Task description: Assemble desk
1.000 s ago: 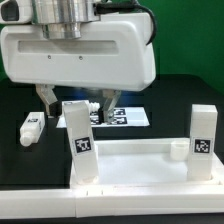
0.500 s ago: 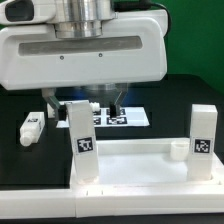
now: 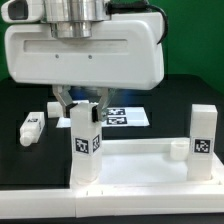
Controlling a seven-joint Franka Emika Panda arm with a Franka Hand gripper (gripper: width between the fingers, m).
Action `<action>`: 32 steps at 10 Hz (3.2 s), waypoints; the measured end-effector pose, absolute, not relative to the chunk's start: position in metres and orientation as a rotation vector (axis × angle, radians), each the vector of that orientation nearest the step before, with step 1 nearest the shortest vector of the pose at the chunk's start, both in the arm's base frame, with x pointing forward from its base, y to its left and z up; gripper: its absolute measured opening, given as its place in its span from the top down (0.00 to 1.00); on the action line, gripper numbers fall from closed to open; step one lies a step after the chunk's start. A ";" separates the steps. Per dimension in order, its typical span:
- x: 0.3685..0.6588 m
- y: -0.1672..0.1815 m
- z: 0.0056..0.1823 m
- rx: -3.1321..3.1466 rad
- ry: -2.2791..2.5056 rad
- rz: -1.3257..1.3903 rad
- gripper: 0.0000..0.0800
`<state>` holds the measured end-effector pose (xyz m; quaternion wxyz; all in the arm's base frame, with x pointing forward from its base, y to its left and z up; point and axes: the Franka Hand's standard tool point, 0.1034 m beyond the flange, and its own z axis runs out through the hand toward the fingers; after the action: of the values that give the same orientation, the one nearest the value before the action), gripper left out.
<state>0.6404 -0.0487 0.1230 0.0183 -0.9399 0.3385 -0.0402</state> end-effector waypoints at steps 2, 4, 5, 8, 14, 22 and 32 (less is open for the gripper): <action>0.635 -0.057 0.122 -2.583 1.612 -0.148 0.64; 0.635 -0.058 0.122 -2.495 1.735 -0.140 0.64; 0.635 -0.059 0.122 -2.453 1.790 -0.136 0.64; 0.628 -0.054 0.120 -1.871 2.299 -0.090 0.64; 0.626 -0.046 0.117 -2.350 1.829 -0.142 0.24; 0.625 -0.043 0.115 -2.911 0.895 -0.154 0.19; 0.632 -0.036 0.113 -1.851 2.319 -0.001 0.64</action>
Offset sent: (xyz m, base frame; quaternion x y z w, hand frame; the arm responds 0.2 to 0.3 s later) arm 0.0000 0.0000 0.0000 0.0000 0.0000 0.1938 0.9810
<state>0.6321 -0.0364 0.1132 0.0870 -0.6215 0.7786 -0.0002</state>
